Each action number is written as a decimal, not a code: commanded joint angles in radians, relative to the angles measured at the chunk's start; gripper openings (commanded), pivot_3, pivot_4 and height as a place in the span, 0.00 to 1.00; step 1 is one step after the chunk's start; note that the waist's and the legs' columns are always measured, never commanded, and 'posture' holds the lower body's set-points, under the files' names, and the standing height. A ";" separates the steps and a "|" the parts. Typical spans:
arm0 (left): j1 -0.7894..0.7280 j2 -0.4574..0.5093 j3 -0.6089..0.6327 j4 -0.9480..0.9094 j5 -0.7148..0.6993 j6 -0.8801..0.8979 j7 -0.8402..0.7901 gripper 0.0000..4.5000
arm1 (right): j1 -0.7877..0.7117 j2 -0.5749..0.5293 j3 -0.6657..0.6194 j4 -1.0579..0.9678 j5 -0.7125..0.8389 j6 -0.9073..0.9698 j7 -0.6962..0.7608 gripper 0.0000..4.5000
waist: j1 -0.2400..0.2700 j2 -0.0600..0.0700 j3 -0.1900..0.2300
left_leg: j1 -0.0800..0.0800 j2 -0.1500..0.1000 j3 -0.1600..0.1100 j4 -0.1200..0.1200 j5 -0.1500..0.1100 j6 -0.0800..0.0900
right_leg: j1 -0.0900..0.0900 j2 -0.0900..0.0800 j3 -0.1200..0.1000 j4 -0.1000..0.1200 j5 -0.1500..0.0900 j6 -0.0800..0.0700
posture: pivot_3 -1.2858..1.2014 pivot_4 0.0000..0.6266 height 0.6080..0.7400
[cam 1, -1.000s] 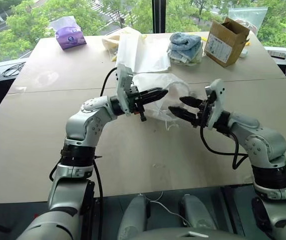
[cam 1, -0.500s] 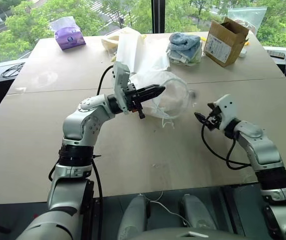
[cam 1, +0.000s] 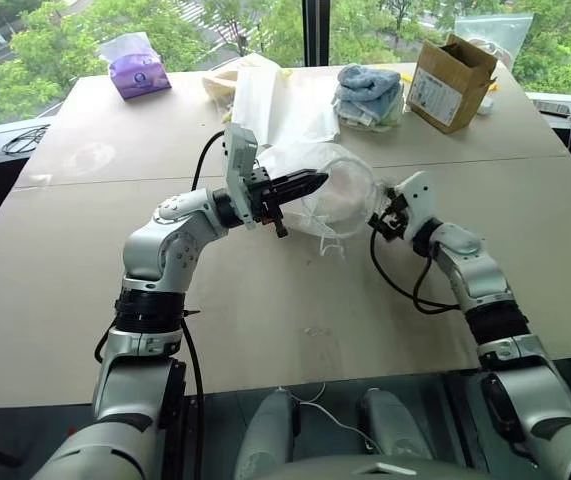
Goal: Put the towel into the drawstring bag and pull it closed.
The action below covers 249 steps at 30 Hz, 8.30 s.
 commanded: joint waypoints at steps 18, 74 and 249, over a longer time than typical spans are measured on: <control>0.018 0.017 0.013 -0.036 -0.001 -0.014 -0.006 0.16 | 0.009 -0.086 -0.092 -0.350 0.020 0.112 -0.046 0.00 | 0.000 0.000 0.000 | 0.000 0.000 0.000 0.000 0.000 0.000 | 0.000 0.000 0.000 0.000 0.000 0.000 | 0.52 0.24 1.00; -0.436 -0.100 0.041 0.998 0.477 -0.889 0.275 0.56 | -0.305 0.054 -0.367 -0.649 0.309 1.122 -0.412 0.00 | -0.003 0.000 0.000 | -0.006 -0.007 -0.002 -0.001 0.000 0.000 | -0.007 -0.003 -0.003 0.003 0.000 0.000 | 0.52 0.24 1.00; 0.341 0.016 0.098 0.084 0.122 -0.351 0.331 0.01 | 0.240 -0.210 -0.327 -0.641 0.368 0.665 -0.369 0.00 | 0.013 0.008 -0.007 | -0.001 -0.002 0.000 -0.006 0.000 0.000 | -0.002 -0.001 0.002 -0.002 0.000 0.000 | 0.52 0.24 1.00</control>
